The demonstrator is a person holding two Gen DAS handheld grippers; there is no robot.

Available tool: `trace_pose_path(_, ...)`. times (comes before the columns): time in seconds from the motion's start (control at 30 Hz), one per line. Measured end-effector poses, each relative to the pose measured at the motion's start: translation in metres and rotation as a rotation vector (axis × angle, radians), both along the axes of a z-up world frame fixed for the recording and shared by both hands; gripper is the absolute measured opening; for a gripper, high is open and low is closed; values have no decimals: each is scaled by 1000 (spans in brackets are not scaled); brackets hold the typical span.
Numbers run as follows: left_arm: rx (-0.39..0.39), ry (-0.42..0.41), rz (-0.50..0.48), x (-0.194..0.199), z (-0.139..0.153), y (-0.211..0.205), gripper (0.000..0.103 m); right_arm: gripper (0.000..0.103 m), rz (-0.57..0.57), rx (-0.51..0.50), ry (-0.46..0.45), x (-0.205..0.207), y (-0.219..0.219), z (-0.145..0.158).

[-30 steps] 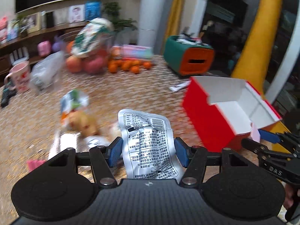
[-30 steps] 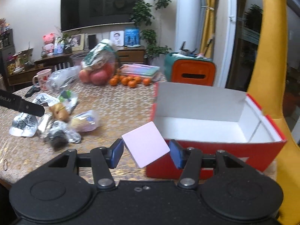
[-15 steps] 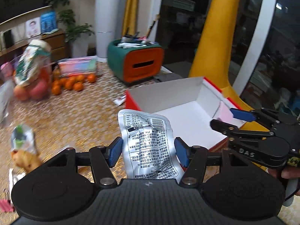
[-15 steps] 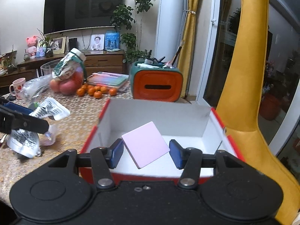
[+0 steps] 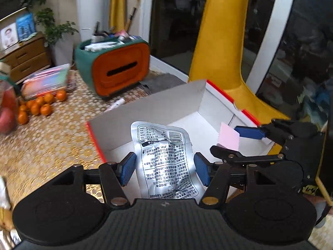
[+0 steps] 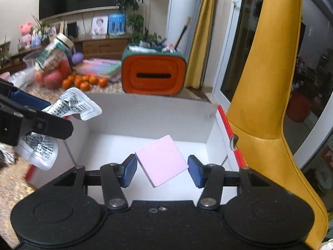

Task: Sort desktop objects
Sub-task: 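Carry blister pack and sticky note into the red box and release both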

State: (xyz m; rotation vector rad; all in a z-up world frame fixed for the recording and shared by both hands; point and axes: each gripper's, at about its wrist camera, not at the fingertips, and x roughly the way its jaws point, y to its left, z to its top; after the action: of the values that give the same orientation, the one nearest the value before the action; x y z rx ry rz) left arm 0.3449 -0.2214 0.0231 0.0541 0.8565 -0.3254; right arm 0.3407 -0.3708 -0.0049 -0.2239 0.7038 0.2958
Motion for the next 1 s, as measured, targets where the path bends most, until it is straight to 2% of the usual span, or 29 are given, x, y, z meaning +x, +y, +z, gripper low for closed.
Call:
trace_pose_path(0.43,50,177,-4,58,-53,-26,61,53,44,-78,184,46,-6,-36)
trace_pose_path(0.73,70,289,-4,72,-82,-30,61,53,69,-115,241,48,-5,-47)
trace_pose_path(1.0,72,303,-6,74,-90,-30,63,54,100,-168,235,44,0,-50)
